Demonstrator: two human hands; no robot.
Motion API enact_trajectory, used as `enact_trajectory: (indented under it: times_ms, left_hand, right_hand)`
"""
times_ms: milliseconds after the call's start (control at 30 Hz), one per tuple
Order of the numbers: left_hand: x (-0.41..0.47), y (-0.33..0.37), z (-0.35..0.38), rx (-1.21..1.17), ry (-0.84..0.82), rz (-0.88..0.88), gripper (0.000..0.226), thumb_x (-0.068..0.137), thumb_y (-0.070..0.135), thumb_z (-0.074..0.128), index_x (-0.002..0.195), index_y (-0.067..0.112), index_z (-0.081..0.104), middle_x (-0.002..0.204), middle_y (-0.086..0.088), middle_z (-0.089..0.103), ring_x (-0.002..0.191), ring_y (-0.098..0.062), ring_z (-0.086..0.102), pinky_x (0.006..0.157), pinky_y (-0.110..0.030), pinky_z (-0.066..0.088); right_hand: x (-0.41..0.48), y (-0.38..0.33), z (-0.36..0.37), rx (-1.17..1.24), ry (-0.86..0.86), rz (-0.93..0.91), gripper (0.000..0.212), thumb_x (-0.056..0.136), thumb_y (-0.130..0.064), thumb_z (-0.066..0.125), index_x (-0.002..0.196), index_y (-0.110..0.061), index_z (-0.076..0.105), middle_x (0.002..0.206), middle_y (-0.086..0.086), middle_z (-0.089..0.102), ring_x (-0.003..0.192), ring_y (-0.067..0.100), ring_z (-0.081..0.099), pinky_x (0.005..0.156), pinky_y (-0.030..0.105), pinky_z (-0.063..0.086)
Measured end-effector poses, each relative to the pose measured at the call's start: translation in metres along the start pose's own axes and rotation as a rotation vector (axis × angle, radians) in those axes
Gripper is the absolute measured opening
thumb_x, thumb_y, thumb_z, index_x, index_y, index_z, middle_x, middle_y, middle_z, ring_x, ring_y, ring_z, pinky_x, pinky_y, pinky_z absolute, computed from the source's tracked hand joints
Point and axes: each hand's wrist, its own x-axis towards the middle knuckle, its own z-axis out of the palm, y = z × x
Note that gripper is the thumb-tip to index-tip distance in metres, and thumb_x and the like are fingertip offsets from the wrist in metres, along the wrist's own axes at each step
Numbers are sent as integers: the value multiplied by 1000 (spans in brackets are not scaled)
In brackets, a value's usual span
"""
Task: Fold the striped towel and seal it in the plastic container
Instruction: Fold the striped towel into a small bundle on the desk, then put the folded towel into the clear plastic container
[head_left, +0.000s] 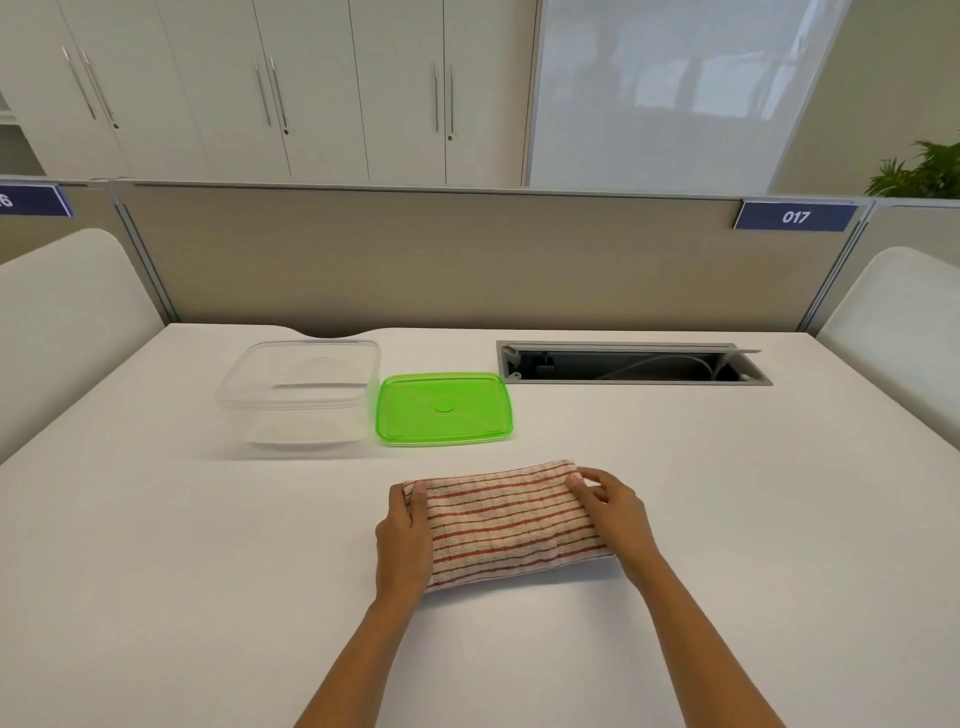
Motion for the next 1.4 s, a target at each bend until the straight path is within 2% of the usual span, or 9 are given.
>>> enact_trajectory:
  times_ms: [233, 367, 533, 700, 867, 967, 1100, 1200, 1400]
  left_hand:
    - [2, -4, 5, 131, 101, -1, 30, 95, 28, 46, 107, 5, 61, 103, -18, 69, 86, -29, 59, 73, -31, 44]
    - [0, -1, 7, 294, 148, 4, 27, 92, 27, 51, 116, 16, 57, 112, -9, 65, 99, -33, 61, 76, -37, 47]
    - [0, 1, 13, 633, 152, 283, 42, 79, 17, 66, 120, 16, 58, 125, -7, 59, 110, -27, 60, 90, -42, 45]
    - [-24, 7, 41, 777, -68, 501, 40, 85, 27, 38, 104, 16, 72, 114, -6, 70, 106, -22, 66, 101, -38, 28]
    - [-26, -26, 38, 941, -245, 391, 54, 91, 26, 23, 114, 8, 68, 120, -10, 67, 110, -26, 65, 116, -33, -6]
    - [-21, -28, 30, 882, -192, 337, 53, 82, 25, 31, 119, 7, 64, 125, -7, 65, 114, -21, 63, 116, -34, -4]
    - [-18, -28, 17, 732, 14, 212, 56, 88, 26, 30, 139, 5, 43, 145, -10, 46, 131, -26, 47, 110, -41, 30]
    - [-12, -32, 10, 646, 56, 20, 62, 96, 36, 32, 147, 3, 18, 156, -15, 20, 145, -27, 18, 118, -39, 14]
    - [-10, -28, 8, 537, 5, 24, 44, 95, 26, 44, 133, 3, 46, 153, -17, 28, 143, -29, 22, 118, -37, 18]
  right_hand:
    - [-11, 9, 21, -133, 246, -11, 25, 95, -29, 44, 106, -15, 61, 93, 4, 67, 87, 24, 64, 78, 38, 55]
    - [-14, 8, 27, -283, 302, -22, 20, 95, -25, 42, 108, -15, 54, 106, 6, 64, 93, 24, 61, 79, 39, 52]
    - [-15, -2, 32, -540, 324, -202, 41, 89, -8, 46, 130, -15, 46, 132, 7, 51, 118, 26, 50, 95, 41, 43]
    - [-34, -19, 66, -693, 66, -511, 48, 92, -27, 30, 136, -16, 45, 142, 1, 48, 132, 21, 44, 110, 34, 22]
    - [-31, 12, 62, -827, -28, -361, 66, 95, -43, 0, 135, -17, 47, 143, -3, 46, 130, 20, 47, 106, 28, 11]
    - [-23, 21, 45, -829, -16, -303, 78, 80, -47, -12, 148, -18, 15, 158, -4, 12, 145, 15, 13, 115, 30, -1]
    - [-22, 22, 30, -740, 14, -110, 60, 97, -40, 17, 149, -12, 3, 159, 7, 6, 146, 21, 9, 118, 35, 10]
    - [-26, 18, 25, -637, 149, -47, 60, 97, -37, 36, 145, -4, 21, 148, 14, 32, 136, 27, 30, 110, 36, 29]
    - [-23, 8, 21, -542, 116, 55, 44, 89, -39, 53, 121, -8, 53, 121, 13, 55, 113, 28, 47, 93, 35, 40]
